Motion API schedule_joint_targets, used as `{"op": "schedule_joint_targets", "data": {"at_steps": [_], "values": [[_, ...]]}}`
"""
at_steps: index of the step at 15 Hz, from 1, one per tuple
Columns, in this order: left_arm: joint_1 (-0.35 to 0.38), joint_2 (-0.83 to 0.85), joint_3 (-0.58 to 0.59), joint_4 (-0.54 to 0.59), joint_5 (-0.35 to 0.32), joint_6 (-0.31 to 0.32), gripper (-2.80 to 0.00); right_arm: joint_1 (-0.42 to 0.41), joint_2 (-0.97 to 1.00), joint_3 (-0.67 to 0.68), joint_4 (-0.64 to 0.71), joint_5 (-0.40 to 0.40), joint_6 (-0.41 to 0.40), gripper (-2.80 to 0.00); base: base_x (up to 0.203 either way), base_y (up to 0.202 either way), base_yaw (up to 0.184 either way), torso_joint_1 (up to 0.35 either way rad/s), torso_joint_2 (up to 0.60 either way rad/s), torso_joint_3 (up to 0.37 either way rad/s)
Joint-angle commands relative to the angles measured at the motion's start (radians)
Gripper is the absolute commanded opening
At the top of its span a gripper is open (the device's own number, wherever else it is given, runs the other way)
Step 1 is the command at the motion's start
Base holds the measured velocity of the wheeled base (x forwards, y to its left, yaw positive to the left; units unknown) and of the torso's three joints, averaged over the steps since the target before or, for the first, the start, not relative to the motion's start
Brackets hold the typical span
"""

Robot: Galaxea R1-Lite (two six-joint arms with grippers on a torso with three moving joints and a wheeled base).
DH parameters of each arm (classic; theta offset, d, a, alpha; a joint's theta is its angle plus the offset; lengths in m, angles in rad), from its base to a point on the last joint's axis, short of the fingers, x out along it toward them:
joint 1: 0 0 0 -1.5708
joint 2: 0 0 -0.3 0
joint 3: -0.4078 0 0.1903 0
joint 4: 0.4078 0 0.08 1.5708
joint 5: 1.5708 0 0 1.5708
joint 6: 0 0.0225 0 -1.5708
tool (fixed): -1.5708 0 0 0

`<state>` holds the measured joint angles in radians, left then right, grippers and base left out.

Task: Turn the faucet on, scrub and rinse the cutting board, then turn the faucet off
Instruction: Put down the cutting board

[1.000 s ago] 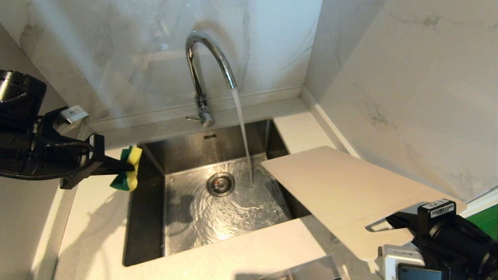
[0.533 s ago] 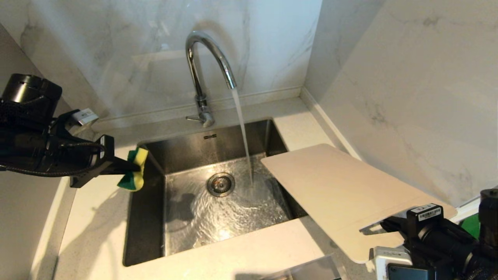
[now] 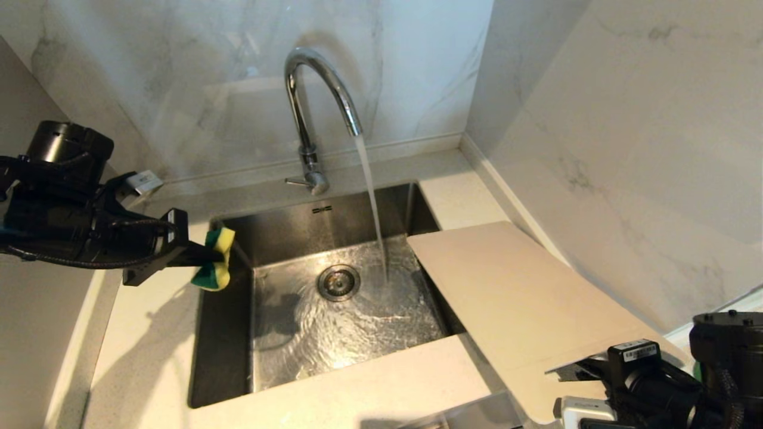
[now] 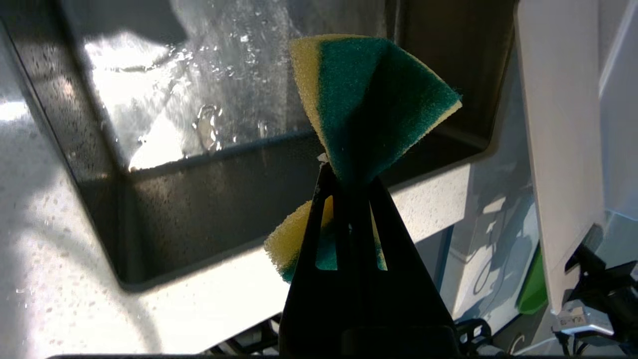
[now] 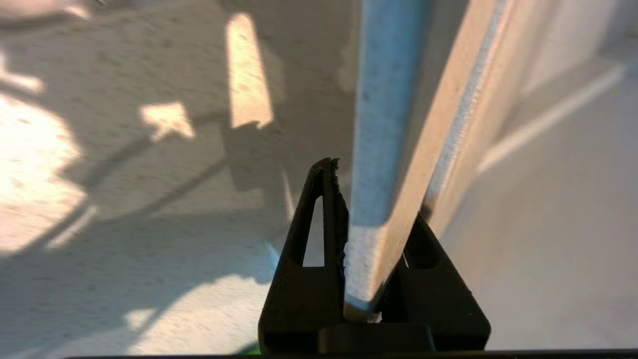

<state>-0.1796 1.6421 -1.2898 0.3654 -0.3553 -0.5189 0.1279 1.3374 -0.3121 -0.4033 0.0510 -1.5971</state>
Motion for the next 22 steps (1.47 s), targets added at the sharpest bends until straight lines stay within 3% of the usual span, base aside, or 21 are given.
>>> {"op": "schedule_joint_targets", "data": {"at_steps": [1,8,22], "values": [[0.000,0.013,0.000,-0.003,-0.004,-0.003,-2.80,0.002,0.048,0.004,0.001,0.032,0.019,-2.80,0.000,0.000,0.000,0.000,0.00,0.000],[0.000,0.041,-0.023,-0.005,-0.007,-0.004,-2.80,0.013,0.108,0.004,0.071,0.131,0.047,-2.80,0.000,0.000,0.000,0.000,0.00,0.000],[-0.003,0.097,-0.054,-0.037,-0.021,-0.006,-2.80,0.018,0.239,-0.014,0.089,0.188,0.062,-2.80,0.000,0.000,0.000,0.000,0.00,0.000]]}}
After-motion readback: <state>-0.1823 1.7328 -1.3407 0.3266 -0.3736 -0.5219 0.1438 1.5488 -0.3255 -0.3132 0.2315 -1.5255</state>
